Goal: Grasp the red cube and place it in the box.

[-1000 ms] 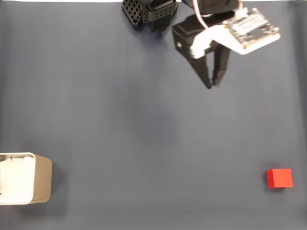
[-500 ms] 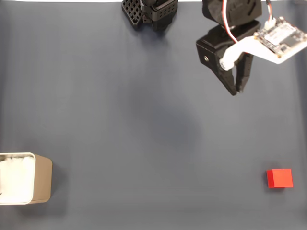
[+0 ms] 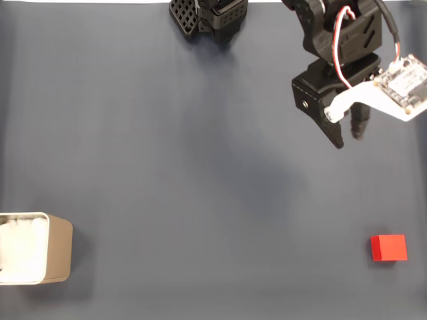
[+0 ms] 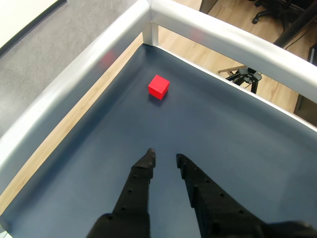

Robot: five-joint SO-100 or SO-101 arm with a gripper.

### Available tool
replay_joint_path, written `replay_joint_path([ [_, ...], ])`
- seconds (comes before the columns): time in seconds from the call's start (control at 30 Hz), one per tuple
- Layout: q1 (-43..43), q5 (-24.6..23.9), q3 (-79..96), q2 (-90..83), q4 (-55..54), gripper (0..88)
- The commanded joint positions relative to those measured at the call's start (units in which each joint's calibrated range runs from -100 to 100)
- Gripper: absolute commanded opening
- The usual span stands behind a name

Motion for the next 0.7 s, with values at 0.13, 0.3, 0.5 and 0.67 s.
replay_joint_path([
  [0.13,-0.8,-1.4,-4.9,3.4,-3.3,15.0],
  [0.3,-0.3,-1.4,-6.0,6.1,-6.0,19.5],
  [0.5,-0.2,-0.7,-8.3,10.0,-8.9,23.4],
  [0.67,-0.6,-0.3,-11.1,13.4,-8.9,25.0],
])
